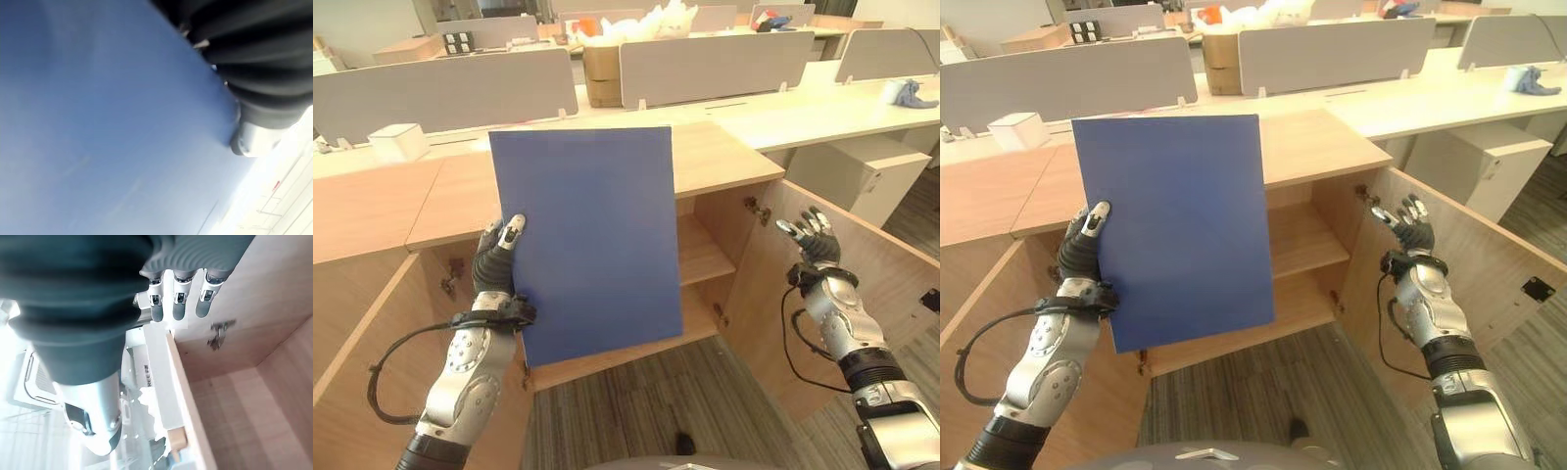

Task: Put the empty folder in the office cabinet

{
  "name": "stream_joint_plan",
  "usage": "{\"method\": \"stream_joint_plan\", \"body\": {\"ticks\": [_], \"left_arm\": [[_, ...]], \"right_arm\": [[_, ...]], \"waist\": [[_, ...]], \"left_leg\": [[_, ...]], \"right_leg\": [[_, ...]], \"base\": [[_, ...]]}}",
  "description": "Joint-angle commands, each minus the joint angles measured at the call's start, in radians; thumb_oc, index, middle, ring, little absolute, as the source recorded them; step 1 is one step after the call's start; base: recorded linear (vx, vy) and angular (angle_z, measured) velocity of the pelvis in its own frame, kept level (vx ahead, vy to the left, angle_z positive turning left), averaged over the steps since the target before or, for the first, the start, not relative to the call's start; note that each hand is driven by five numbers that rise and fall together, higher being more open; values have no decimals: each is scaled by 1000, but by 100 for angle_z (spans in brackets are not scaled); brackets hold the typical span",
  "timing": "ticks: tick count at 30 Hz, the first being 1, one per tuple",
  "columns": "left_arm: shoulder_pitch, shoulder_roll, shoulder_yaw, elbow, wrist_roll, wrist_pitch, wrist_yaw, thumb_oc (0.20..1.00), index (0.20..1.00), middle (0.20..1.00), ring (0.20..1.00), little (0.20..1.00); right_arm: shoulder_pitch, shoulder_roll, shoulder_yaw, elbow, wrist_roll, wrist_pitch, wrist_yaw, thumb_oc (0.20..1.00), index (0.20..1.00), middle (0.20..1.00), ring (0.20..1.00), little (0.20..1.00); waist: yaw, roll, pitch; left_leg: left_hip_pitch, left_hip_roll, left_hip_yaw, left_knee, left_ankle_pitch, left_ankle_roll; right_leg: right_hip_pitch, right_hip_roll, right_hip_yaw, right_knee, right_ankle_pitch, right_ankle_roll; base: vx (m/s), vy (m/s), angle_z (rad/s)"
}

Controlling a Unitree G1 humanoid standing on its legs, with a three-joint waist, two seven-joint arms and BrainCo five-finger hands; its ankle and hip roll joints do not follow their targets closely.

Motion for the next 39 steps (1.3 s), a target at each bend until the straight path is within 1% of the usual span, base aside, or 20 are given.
{"method": "stream_joint_plan", "body": {"ticks": [1,2,4,7,8,9,10,14,21,33,34,35,39], "left_arm": [[5,44,42,-52,-24,-18,-32,200,200,200,200,200],[7,43,43,-52,-24,-18,-32,200,200,200,200,200],[7,37,37,-58,-17,-15,-24,200,200,200,200,200],[4,14,35,-63,-2,-16,-8,200,200,200,200,200],[4,3,36,-66,0,-17,-5,200,200,200,200,200],[-1,-17,41,-75,5,-21,4,200,200,200,200,200],[0,-17,42,-75,5,-21,4,200,200,200,200,200],[-10,-46,46,-92,14,-33,25,200,200,200,200,200],[-12,-79,58,-110,18,-45,39,200,200,200,200,200],[-34,-84,47,-99,22,-38,46,200,200,200,200,200],[-36,-86,45,-94,23,-36,51,200,200,200,200,200],[-36,-88,44,-91,20,-33,53,200,200,200,200,200],[-36,-91,43,-91,17,-30,52,200,200,200,200,200]], "right_arm": [[-11,34,122,-203,143,-27,119,1000,1000,1000,1000,1000],[-9,34,123,-206,143,-27,117,1000,1000,1000,1000,1000],[9,41,191,-330,167,-27,151,1000,1000,1000,1000,1000],[20,58,276,-444,165,-30,183,1000,1000,1000,1000,1000],[22,69,300,-464,161,-29,191,1000,1000,1000,1000,1000],[26,100,340,-474,161,-21,190,1000,1000,1000,1000,1000],[26,100,341,-474,161,-21,190,1000,1000,1000,1000,1000],[17,147,407,-489,141,-11,189,1000,1000,1000,1000,1000],[19,181,475,-507,125,5,206,1000,1000,1000,1000,1000],[18,193,512,-469,105,40,191,1000,1000,1000,1000,1000],[18,199,516,-461,104,44,187,705,705,705,705,705],[22,205,518,-457,103,50,184,200,200,200,200,200],[29,210,524,-464,108,54,188,200,200,200,200,200]], "waist": [[13,-63,-66],[12,-63,-67],[13,-65,-65],[18,-65,-62],[20,-65,-62],[24,-64,-61],[23,-64,-61],[32,-65,-59],[45,-70,-55],[55,-74,-47],[55,-73,-47],[54,-74,-46],[54,-74,-45]], "left_leg": [[-74,-14,-56,0,-73,15],[-74,-14,-56,0,-73,14],[-77,-11,-55,0,-70,12],[-80,-8,-57,0,-67,12],[-80,-8,-56,0,-67,12],[-80,-7,-57,0,-68,12],[-80,-7,-57,0,-68,12],[-82,-3,-60,0,-66,10],[-86,2,-66,0,-64,7],[-98,4,-76,0,-60,6],[-98,3,-76,0,-60,7],[-99,3,-77,0,-61,7],[-100,2,-77,0,-60,7]], "right_leg": [[-124,-91,-29,25,56,117],[-124,-90,-30,25,56,117],[-128,-91,-33,25,55,115],[-129,-91,-35,23,51,113],[-129,-91,-35,23,49,113],[-129,-91,-33,23,46,112],[-129,-90,-33,23,46,112],[-127,-88,-35,25,37,108],[-123,-90,-42,27,28,106],[-128,-97,-47,29,26,107],[-128,-98,-46,29,26,107],[-129,-98,-46,28,27,106],[-128,-99,-46,27,26,106]], "base": [[0,0,0],[0,0,0],[0,0,0],[0,0,0],[0,0,0],[0,0,0],[0,0,0],[0,0,0],[8,7,3],[2,2,4],[0,0,0],[0,0,0],[0,0,0]]}}
